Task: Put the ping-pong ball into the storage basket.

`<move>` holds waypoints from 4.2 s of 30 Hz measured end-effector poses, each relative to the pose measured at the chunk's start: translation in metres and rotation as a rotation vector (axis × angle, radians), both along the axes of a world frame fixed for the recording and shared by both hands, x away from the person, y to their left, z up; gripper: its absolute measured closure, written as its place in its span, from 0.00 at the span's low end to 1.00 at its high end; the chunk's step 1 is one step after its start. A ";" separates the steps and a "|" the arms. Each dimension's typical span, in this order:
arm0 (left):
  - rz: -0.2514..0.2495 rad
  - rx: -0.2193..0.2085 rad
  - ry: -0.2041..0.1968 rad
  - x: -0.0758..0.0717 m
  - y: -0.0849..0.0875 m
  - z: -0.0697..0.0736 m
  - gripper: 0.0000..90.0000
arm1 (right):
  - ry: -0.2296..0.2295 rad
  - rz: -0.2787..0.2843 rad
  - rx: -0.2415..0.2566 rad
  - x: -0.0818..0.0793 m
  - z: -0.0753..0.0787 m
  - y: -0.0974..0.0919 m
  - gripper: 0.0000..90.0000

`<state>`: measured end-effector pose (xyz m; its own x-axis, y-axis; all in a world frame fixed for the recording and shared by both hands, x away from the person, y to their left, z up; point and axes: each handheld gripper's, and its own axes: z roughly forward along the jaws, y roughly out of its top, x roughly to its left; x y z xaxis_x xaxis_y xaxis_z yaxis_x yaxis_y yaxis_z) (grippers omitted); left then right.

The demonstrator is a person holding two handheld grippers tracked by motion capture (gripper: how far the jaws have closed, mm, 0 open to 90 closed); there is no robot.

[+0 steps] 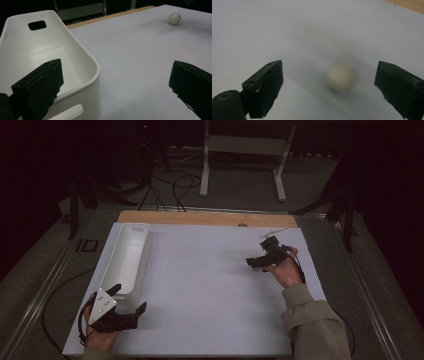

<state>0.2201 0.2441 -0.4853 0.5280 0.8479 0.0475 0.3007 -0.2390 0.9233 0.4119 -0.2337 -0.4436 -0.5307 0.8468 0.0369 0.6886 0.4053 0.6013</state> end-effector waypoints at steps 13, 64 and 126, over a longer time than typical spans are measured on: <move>-0.001 -0.001 -0.001 0.000 0.000 0.000 0.00 | 0.041 -0.014 0.006 0.007 -0.007 -0.001 0.10; -0.001 0.004 -0.002 0.000 0.000 0.000 0.00 | 0.149 -0.060 -0.091 0.026 -0.037 0.005 0.20; 0.002 0.008 -0.004 0.000 -0.001 -0.001 0.00 | 0.144 -0.006 -0.174 0.017 -0.029 0.011 0.56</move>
<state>0.2197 0.2431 -0.4859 0.5257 0.8488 0.0564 0.2974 -0.2455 0.9226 0.4293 -0.2232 -0.4727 -0.5253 0.8502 -0.0351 0.7649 0.4899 0.4181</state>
